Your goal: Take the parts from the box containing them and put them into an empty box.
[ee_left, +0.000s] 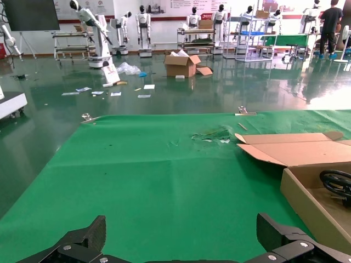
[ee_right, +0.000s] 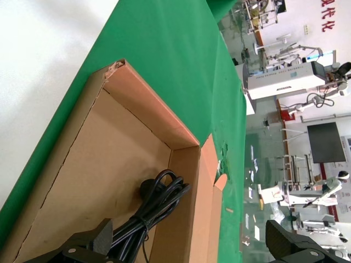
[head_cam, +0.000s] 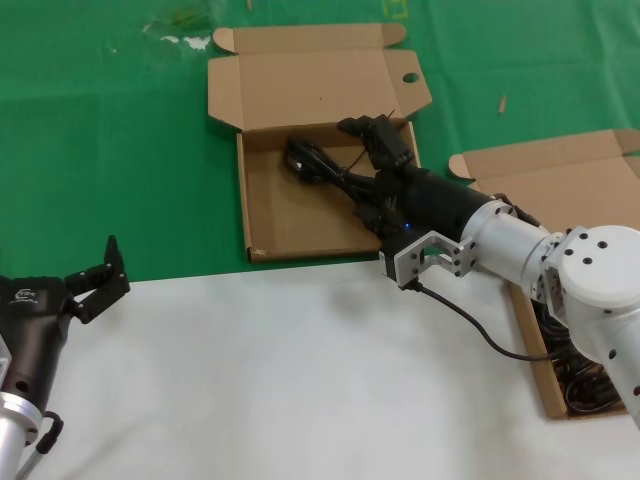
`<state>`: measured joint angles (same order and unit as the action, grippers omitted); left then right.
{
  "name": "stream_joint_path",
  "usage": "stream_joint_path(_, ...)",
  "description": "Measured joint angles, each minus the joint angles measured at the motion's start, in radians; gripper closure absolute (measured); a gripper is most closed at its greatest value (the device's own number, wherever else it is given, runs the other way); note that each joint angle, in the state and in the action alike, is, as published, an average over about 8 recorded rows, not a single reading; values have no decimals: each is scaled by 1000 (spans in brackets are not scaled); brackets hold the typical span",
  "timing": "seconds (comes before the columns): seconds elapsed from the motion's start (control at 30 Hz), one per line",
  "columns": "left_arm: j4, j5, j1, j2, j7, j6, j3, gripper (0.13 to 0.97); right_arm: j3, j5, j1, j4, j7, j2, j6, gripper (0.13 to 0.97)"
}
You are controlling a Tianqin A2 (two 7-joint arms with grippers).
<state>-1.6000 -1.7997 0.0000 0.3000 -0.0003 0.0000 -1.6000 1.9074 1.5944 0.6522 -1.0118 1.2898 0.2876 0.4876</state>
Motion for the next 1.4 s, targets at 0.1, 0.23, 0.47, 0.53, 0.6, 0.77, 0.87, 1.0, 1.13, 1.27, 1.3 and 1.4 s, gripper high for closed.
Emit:
stream_joint_path(0.1, 0, 0, 0, 0, 0, 0, 0, 132, 0, 0, 0, 0, 0, 0, 0, 129)
stream_joint_path(0.23, 0, 0, 0, 0, 0, 0, 0, 132, 0, 0, 0, 0, 0, 0, 0, 129)
stream_joint_path(0.47, 0, 0, 0, 0, 0, 0, 0, 132, 0, 0, 0, 0, 0, 0, 0, 129)
stream_joint_path(0.53, 0, 0, 0, 0, 0, 0, 0, 132, 0, 0, 0, 0, 0, 0, 0, 129)
stream_joint_path(0.6, 0, 0, 0, 0, 0, 0, 0, 132, 0, 0, 0, 0, 0, 0, 0, 129)
stream_joint_path(0.77, 0, 0, 0, 0, 0, 0, 0, 132, 0, 0, 0, 0, 0, 0, 0, 129)
stream_joint_path(0.87, 0, 0, 0, 0, 0, 0, 0, 132, 0, 0, 0, 0, 0, 0, 0, 129)
stream_joint_path(1.0, 0, 0, 0, 0, 0, 0, 0, 132, 0, 0, 0, 0, 0, 0, 0, 129)
stream_joint_path(1.13, 0, 0, 0, 0, 0, 0, 0, 132, 0, 0, 0, 0, 0, 0, 0, 129)
stream_joint_path(1.27, 0, 0, 0, 0, 0, 0, 0, 132, -4, 2, -8, -7, -15, 0, -6, 129)
stream_joint_path(1.3, 0, 0, 0, 0, 0, 0, 0, 132, -5, 4, -12, -11, -23, 0, -9, 129)
stream_joint_path(1.4, 0, 0, 0, 0, 0, 0, 0, 132, -13, 9, -28, -26, -56, 1, -21, 129)
